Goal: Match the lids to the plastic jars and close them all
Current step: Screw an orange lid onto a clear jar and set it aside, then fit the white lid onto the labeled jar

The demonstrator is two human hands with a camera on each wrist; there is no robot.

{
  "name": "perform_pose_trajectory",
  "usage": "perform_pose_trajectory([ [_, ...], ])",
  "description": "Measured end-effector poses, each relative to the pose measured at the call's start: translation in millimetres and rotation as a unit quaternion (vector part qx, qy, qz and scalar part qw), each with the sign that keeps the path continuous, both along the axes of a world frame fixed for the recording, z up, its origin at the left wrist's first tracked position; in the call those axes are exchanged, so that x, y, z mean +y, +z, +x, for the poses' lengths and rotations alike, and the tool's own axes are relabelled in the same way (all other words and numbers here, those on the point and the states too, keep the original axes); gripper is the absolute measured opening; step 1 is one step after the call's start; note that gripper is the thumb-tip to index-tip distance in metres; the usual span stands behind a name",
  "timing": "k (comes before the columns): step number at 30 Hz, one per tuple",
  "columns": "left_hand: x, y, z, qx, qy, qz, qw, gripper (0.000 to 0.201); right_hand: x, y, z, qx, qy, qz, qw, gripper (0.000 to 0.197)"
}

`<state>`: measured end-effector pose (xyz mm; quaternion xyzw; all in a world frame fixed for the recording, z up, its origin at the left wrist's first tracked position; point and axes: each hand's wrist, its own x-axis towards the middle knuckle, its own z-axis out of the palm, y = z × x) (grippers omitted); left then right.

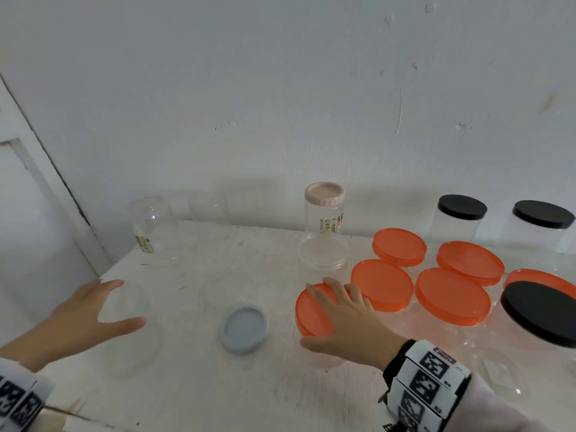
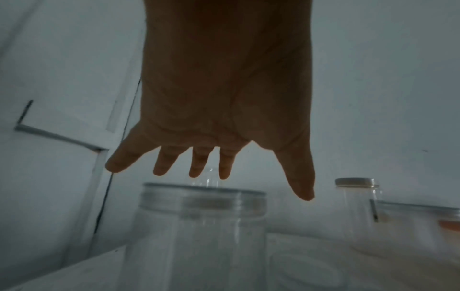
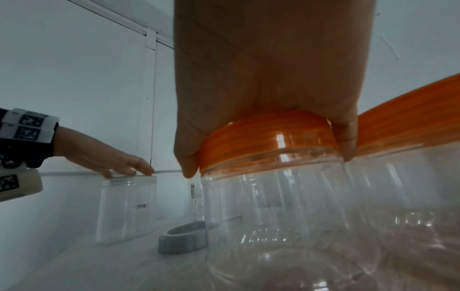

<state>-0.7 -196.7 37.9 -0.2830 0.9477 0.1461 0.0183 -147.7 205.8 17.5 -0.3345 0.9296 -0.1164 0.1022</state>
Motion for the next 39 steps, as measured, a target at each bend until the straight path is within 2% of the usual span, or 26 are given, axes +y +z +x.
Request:
perform_pose_trajectory([
  [5, -3.5, -6.1, -6.5, 0.033, 0.024, 0.018, 0.999, 0.144, 0.2, -3.9, -1.3, 0.003, 0.002, -0.004, 1.0, 0.092],
  [9, 11.4, 9.3, -30.7, 0.072, 0.013, 0.034, 0.997, 0.141, 0.2, -8.1, -2.0, 0.01, 0.001, -0.002, 1.0, 0.094],
  [13, 41.1, 23.6, -81.4, 0.143, -0.025, 0.07, 0.987, 0.124, -0.6, -10.5, -0.7, 0.016, -0.002, 0.001, 1.0, 0.095],
  [17, 74.1, 23.1, -148.3, 0.174, -0.082, 0.059, 0.979, 0.098, -0.6, -11.3, 1.3, 0.022, -0.004, 0.001, 1.0, 0.093],
  [22, 118.6, 12.9, -213.1, 0.177, -0.128, 0.06, 0.974, 0.09, 0.4, -11.8, 2.2, 0.016, -0.005, -0.002, 1.0, 0.092],
  [29, 151.7, -5.7, -259.0, 0.154, -0.147, 0.085, 0.973, 0.09, -1.7, -11.7, -0.1, -0.008, -0.007, 0.004, 1.0, 0.093],
  [34, 164.6, -8.1, -270.5, 0.112, -0.129, 0.058, 0.984, 0.092, -2.3, -10.9, -0.2, -0.008, -0.003, 0.014, 1.0, 0.093],
  [37, 164.6, -7.1, -269.9, 0.126, -0.127, 0.089, 0.98, 0.092, -2.3, -10.1, -0.5, -0.009, -0.003, 0.015, 1.0, 0.093],
  [39, 159.4, -4.4, -266.5, 0.13, -0.142, 0.098, 0.976, 0.101, -2.2, -10.4, -0.5, -0.008, -0.004, 0.015, 1.0, 0.093],
])
